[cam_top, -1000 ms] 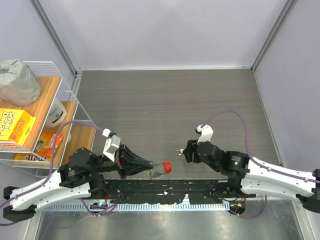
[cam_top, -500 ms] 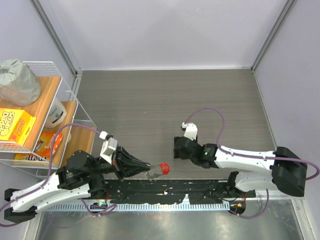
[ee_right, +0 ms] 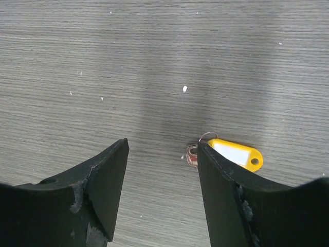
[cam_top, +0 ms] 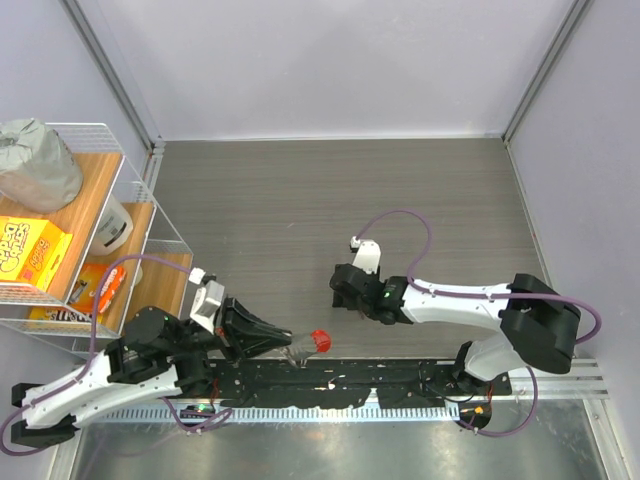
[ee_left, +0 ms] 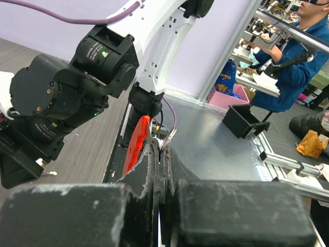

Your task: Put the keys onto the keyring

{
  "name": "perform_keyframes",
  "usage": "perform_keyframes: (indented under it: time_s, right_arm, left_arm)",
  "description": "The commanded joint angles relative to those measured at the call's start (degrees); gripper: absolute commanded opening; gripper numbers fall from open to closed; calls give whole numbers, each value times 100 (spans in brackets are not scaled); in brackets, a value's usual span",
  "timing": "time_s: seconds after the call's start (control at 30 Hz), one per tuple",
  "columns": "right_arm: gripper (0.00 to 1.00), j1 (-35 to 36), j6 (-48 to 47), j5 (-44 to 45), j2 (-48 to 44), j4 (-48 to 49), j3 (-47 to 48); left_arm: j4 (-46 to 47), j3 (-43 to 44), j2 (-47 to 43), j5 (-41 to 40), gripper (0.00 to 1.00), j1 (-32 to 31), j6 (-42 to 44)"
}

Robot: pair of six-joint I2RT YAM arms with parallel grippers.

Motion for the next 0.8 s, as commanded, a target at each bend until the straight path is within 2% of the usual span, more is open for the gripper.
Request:
perform_keyframes:
  time_s: [0.0, 0.77]
  right_arm:
    - [62, -12, 442, 275, 90, -73, 215]
    - [62, -21, 1173, 601, 99, -266, -172]
  left_arm:
    - [5, -16, -168, -67, 0, 4, 11]
    - [-57, 1, -141, 21, 0, 4, 46]
